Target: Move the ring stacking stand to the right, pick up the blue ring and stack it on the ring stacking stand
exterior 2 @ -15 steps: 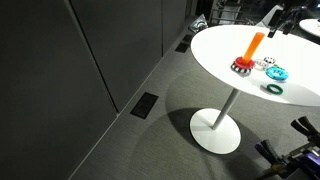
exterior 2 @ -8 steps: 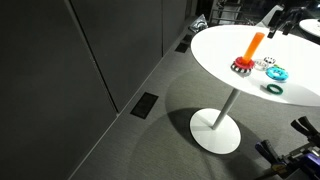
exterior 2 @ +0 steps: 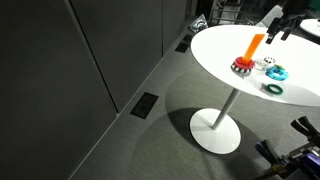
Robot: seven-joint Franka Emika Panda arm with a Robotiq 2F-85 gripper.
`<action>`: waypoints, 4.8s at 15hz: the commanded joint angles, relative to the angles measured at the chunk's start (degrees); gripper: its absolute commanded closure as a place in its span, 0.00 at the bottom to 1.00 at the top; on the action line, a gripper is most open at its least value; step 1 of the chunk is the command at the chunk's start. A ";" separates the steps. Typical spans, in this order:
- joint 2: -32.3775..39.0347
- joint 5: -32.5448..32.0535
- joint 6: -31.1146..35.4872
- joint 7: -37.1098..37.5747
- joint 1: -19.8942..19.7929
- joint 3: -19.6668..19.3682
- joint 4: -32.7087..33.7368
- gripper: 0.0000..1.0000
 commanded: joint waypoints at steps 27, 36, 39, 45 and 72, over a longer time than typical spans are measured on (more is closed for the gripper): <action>11.77 0.27 17.11 -3.63 -5.26 1.63 -7.91 0.01; 11.74 0.21 16.20 -3.08 -5.33 1.37 -7.81 0.80; 10.34 -0.07 15.03 -2.44 -4.93 1.02 -8.16 0.90; 6.89 -0.40 14.28 -1.75 -4.02 0.86 -8.67 0.90; -9.40 4.84 0.35 -2.29 -1.24 2.61 -3.79 0.90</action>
